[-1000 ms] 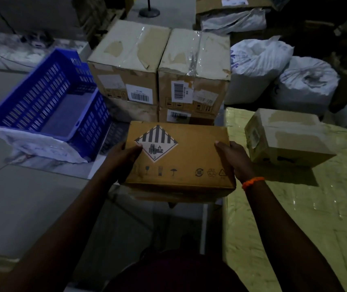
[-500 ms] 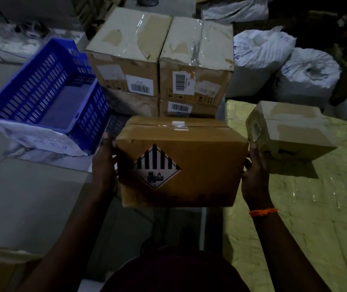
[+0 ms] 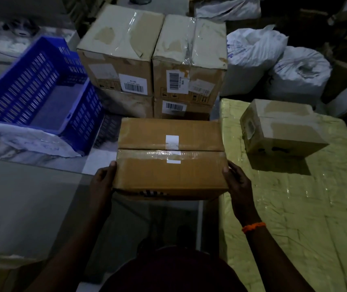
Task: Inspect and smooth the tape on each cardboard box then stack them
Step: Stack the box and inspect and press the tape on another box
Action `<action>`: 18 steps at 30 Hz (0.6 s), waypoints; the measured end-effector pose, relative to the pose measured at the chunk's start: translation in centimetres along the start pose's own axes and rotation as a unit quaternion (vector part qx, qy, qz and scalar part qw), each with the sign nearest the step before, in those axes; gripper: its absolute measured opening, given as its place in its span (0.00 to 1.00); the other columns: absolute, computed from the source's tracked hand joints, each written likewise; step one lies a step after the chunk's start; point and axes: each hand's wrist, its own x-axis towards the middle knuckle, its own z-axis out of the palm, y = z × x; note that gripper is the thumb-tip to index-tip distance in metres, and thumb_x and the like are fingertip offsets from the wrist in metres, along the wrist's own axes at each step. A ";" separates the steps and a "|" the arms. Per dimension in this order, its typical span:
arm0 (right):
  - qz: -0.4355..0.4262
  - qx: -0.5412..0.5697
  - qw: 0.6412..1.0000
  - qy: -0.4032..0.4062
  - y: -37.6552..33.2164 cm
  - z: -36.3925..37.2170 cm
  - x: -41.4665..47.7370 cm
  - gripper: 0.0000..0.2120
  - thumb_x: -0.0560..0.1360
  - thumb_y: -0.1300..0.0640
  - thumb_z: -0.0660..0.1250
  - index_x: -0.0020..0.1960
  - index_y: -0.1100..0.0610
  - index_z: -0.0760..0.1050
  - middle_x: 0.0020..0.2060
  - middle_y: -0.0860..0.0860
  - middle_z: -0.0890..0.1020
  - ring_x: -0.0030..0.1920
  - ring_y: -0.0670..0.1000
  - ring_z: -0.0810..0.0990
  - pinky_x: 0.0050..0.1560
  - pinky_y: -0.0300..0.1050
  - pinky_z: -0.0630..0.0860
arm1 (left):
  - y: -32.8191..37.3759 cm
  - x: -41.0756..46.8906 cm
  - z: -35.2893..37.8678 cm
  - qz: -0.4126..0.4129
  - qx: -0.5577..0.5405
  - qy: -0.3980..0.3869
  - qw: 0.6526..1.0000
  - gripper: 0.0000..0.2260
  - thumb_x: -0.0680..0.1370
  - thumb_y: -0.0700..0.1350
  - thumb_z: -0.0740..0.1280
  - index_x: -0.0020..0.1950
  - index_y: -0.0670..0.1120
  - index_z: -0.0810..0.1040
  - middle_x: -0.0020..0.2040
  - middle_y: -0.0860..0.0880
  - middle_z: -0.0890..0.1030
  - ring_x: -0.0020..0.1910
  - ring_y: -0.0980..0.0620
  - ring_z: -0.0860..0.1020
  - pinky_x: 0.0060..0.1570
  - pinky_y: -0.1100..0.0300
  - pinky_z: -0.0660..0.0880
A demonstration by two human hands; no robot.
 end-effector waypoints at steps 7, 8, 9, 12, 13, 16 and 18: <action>0.022 -0.046 0.999 0.016 -2.4 0.7 3.6 0.13 0.80 0.49 0.71 0.61 0.53 0.80 0.53 0.49 0.85 0.53 0.49 0.84 0.47 0.46 0.82 | 2.6 2.4 0.3 0.031 -0.007 0.008 0.999 0.15 0.81 0.55 0.67 0.66 0.51 0.79 0.58 0.56 0.81 0.57 0.55 0.79 0.52 0.53 0.77; 0.039 -0.052 0.998 0.011 -3.0 1.0 4.7 0.14 0.80 0.47 0.71 0.61 0.53 0.80 0.53 0.49 0.85 0.53 0.49 0.84 0.48 0.48 0.81 | 3.6 3.0 0.5 0.027 -0.001 -0.006 1.000 0.13 0.81 0.53 0.67 0.65 0.53 0.79 0.57 0.57 0.80 0.57 0.56 0.78 0.51 0.54 0.76; 0.055 -0.058 0.997 0.000 -3.7 1.3 5.7 0.14 0.80 0.46 0.70 0.61 0.53 0.80 0.53 0.50 0.85 0.53 0.50 0.84 0.48 0.49 0.80 | 4.8 3.7 0.8 0.014 0.006 -0.024 1.000 0.10 0.82 0.52 0.66 0.62 0.53 0.80 0.56 0.55 0.80 0.56 0.54 0.78 0.50 0.55 0.75; 0.096 -0.078 0.991 -0.048 -5.6 2.5 8.2 0.19 0.81 0.44 0.68 0.64 0.56 0.80 0.54 0.54 0.86 0.51 0.54 0.85 0.48 0.49 0.79 | 8.3 4.4 1.9 -0.059 0.007 -0.082 0.995 0.05 0.82 0.46 0.64 0.52 0.52 0.79 0.51 0.48 0.79 0.52 0.47 0.77 0.52 0.51 0.73; 0.102 -0.078 0.990 -0.058 -5.9 2.9 8.7 0.18 0.81 0.44 0.68 0.63 0.56 0.81 0.53 0.56 0.86 0.50 0.56 0.86 0.47 0.49 0.79 | 9.0 4.4 2.1 -0.074 0.008 -0.091 0.993 0.05 0.81 0.44 0.64 0.50 0.53 0.79 0.50 0.48 0.79 0.51 0.47 0.77 0.54 0.50 0.73; 0.095 -0.092 0.990 -0.057 -6.4 3.4 8.9 0.21 0.77 0.38 0.70 0.55 0.55 0.83 0.47 0.57 0.88 0.47 0.59 0.87 0.54 0.58 0.83 | 9.9 4.0 2.2 -0.060 -0.010 -0.091 0.994 0.08 0.78 0.40 0.66 0.51 0.52 0.81 0.52 0.45 0.81 0.54 0.45 0.79 0.53 0.49 0.75; 0.086 -0.072 0.993 -0.044 -6.5 2.9 8.3 0.28 0.72 0.30 0.70 0.58 0.52 0.83 0.49 0.54 0.88 0.50 0.58 0.87 0.56 0.61 0.83 | 9.9 3.3 1.8 -0.039 -0.045 -0.091 0.994 0.11 0.78 0.38 0.66 0.53 0.54 0.80 0.54 0.48 0.81 0.56 0.48 0.78 0.50 0.51 0.76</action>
